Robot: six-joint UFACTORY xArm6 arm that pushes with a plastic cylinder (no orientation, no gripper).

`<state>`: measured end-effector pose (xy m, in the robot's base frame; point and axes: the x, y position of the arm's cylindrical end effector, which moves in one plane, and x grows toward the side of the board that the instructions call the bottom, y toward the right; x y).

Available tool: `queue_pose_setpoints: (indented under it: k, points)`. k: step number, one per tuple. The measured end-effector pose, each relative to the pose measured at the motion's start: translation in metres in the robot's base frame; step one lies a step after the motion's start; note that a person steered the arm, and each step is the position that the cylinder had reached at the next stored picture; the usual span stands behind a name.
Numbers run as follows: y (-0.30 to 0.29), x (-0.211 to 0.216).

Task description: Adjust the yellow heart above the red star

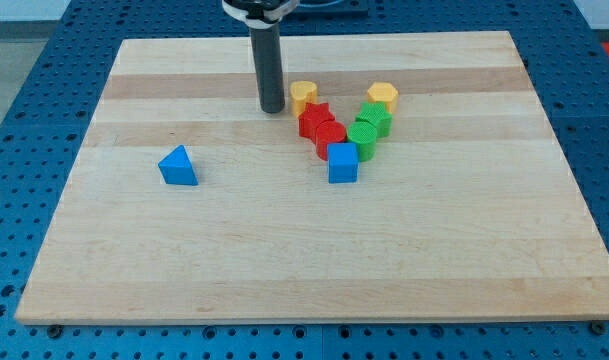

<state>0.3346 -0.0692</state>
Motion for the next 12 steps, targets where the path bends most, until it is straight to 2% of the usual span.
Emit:
queue_pose_setpoints:
  k: [2,3,4,6,12]
  points:
    - [-0.013,-0.040]
    - [0.020,-0.048]
    - [0.051,-0.048]
    - [0.078,-0.045]
    - [0.085,-0.012]
